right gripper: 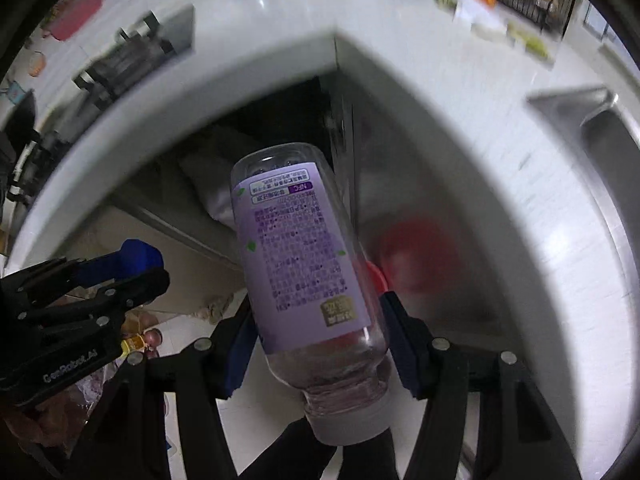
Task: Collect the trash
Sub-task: 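Carry the cap and bottle down to the red bucket, then open the left gripper to drop the cap into the bucket while the right gripper releases the bottle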
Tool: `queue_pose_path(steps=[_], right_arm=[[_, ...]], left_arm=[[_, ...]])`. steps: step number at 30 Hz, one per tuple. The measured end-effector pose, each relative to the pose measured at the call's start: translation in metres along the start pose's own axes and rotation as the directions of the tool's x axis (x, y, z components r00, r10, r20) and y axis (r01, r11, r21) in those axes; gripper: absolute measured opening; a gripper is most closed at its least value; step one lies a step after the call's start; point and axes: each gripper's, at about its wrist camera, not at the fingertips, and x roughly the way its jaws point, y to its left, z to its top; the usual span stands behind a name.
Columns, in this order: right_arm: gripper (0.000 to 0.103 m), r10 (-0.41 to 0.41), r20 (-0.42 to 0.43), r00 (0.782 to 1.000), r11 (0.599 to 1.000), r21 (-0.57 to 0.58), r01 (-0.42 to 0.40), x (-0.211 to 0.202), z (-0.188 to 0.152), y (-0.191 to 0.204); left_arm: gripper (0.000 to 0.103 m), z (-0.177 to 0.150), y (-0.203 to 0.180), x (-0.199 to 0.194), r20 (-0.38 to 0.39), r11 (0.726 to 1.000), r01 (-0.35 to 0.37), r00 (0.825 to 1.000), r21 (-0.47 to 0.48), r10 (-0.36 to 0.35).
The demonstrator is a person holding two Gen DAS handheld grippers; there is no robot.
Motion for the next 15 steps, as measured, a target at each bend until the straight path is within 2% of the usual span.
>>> queue_pose_path(steps=[7, 15], right_arm=[[0.057, -0.001, -0.056, 0.998, 0.999, 0.052, 0.004, 0.089, -0.02, -0.021], [0.057, -0.041, -0.055, 0.998, 0.994, 0.1, 0.046, 0.152, -0.036, -0.048]], left_arm=[[0.043, -0.012, 0.015, 0.098, -0.065, 0.999, 0.047, 0.997, -0.001, -0.047], [0.043, -0.012, 0.014, 0.191, -0.113, 0.997, 0.072, 0.991, 0.033, -0.068]])
